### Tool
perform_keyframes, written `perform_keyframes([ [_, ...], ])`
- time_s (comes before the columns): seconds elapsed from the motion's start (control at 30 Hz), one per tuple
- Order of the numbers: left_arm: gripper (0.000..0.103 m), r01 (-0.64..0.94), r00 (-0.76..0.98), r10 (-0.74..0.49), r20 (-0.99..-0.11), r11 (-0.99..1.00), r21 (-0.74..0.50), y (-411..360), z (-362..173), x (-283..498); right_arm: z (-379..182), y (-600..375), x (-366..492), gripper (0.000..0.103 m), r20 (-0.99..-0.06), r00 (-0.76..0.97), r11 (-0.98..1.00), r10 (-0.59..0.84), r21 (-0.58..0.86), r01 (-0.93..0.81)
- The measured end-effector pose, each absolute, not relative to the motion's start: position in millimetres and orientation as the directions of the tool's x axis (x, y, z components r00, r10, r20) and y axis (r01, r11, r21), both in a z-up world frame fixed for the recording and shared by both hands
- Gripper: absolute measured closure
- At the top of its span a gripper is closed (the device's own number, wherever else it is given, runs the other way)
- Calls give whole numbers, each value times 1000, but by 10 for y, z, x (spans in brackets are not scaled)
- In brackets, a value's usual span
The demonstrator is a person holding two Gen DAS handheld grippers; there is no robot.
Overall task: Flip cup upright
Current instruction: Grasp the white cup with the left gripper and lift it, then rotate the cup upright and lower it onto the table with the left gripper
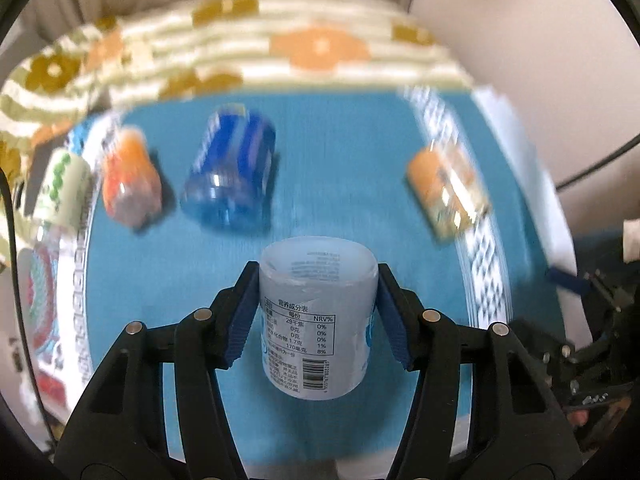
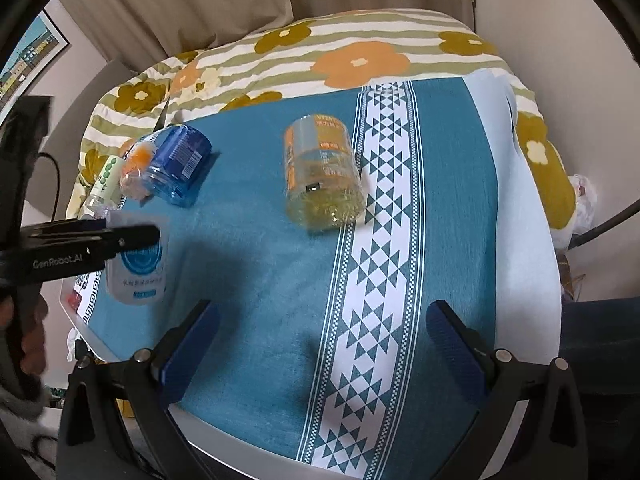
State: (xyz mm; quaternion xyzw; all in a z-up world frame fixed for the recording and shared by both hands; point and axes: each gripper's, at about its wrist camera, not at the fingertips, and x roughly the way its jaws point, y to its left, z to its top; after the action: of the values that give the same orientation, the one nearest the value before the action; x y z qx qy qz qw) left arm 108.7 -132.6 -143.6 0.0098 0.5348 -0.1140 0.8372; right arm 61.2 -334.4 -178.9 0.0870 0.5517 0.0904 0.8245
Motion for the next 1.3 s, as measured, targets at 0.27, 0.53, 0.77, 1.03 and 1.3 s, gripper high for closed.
perform_keyframes([
  [0.27, 42, 189, 615, -192, -765, 977, -93, -1409, -1667, 1060, -1818, -3242, 568, 0, -915, 362, 983, 181, 156, -97],
  [0.53, 41, 188, 641, -203, -740, 977, -106, -1327, -1847, 888, -1843, -3114, 528, 0, -915, 375, 986, 147, 105, -132],
  [0.77, 41, 215, 661, -186, -727, 975, -54, -1316, -1860, 669, -1851, -2974, 464, 0, -910, 387, 982, 147, 89, -165],
  [1.03, 40, 253, 699, -199, -687, 967, -22, -1308, -1892, 481, -1851, -2895, 396, 0, -904, 405, 983, 137, 73, -170],
  [1.3, 38, 247, 707, -200, -678, 969, -27, -1239, -1905, 246, -1883, -2812, 365, 0, -904, 406, 980, 134, 60, -190],
])
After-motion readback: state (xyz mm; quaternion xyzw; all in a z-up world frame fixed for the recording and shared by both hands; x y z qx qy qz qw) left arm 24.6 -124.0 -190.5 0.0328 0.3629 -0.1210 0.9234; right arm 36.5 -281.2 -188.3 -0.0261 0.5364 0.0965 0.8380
